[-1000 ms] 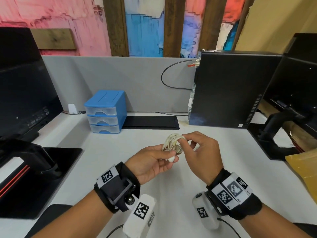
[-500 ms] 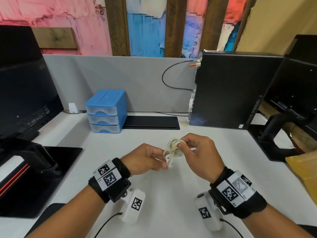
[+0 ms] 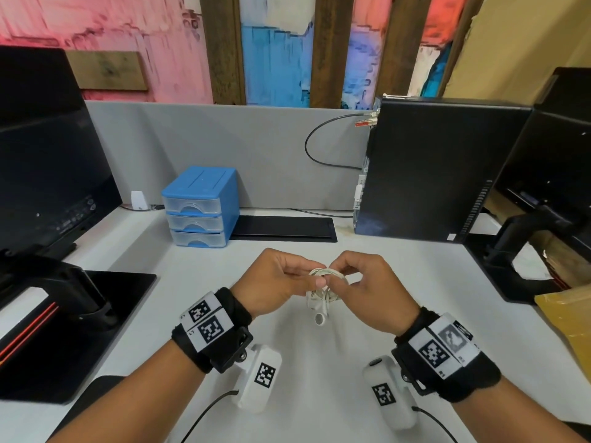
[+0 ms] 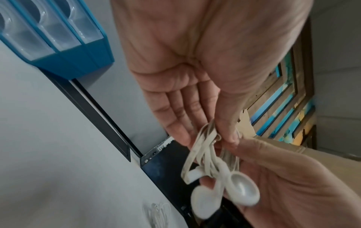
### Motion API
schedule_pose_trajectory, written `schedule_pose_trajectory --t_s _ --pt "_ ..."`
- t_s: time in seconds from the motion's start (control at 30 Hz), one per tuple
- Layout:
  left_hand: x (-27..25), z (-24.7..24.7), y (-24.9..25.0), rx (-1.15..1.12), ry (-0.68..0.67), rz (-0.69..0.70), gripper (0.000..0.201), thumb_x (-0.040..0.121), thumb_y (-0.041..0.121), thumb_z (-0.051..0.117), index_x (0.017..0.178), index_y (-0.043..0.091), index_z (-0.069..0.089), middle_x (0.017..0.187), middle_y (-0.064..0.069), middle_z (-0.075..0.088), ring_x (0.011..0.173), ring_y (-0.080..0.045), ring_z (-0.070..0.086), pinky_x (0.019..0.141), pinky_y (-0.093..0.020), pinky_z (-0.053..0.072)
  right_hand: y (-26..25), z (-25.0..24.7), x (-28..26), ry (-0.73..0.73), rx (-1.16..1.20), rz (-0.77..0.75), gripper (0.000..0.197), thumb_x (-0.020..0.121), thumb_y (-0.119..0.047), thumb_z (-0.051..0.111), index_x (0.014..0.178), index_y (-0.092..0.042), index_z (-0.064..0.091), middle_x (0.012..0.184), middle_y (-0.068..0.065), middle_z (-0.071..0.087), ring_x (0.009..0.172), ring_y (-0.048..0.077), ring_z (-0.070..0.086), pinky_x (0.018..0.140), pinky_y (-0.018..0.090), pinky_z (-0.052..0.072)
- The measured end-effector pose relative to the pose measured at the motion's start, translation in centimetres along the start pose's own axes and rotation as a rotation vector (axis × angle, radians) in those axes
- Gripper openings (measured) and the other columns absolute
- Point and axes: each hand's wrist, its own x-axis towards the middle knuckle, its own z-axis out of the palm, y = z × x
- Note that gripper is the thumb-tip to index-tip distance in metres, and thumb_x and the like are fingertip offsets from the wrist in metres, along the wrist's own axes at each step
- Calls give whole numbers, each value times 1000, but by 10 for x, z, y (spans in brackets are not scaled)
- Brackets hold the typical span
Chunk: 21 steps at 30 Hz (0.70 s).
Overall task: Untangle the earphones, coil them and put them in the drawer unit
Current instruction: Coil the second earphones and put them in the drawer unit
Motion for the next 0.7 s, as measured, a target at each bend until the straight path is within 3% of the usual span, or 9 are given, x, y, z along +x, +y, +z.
schedule_pose_trajectory --t_s 0.1,0.2,0.37,0.5,0.6,0.7 --pt "0 1 4 -84 63 12 27 84 1 70 111 -3 71 102 -17 75 88 -23 73 75 -26 57 -4 2 4 -63 413 190 7 86 -12 73 86 -9 66 89 10 74 83 20 70 81 42 58" --pt "1 -1 6 -213 144 -33 24 86 5 69 110 1 72 104 -13 75 93 -23 73 76 -26 57 -10 11 2 -137 687 310 18 87 -5 68 105 -3 67 95 11 75 84 21 72 73 31 58" --pt "5 -6 3 -226 249 -107 21 86 18 71 106 11 75 102 -8 76 91 -19 72 76 -27 57 -9 26 10 2 860 358 22 87 -4 68 107 5 65 95 18 73 81 27 69 73 33 58" --pt "9 -8 -4 -254 333 -182 24 84 22 74 106 12 73 100 -10 76 86 -18 69 69 -25 54 -7 33 19 105 961 410 17 87 -5 69 102 0 70 96 20 73 82 28 67 77 37 58" --pt "14 -13 -5 -348 398 -233 27 85 18 74 109 9 70 99 -12 75 81 -17 68 68 -24 55 -8 41 34 237 1012 462 20 83 -3 74 101 -5 65 94 22 73 80 28 68 74 36 58" --pt "24 -26 -7 -454 467 -253 26 85 17 73 109 9 67 93 -7 75 76 -15 68 68 -24 55 -12 54 55 252 1017 472 23 80 -4 77 94 -9 60 91 23 72 78 30 68 72 35 59"
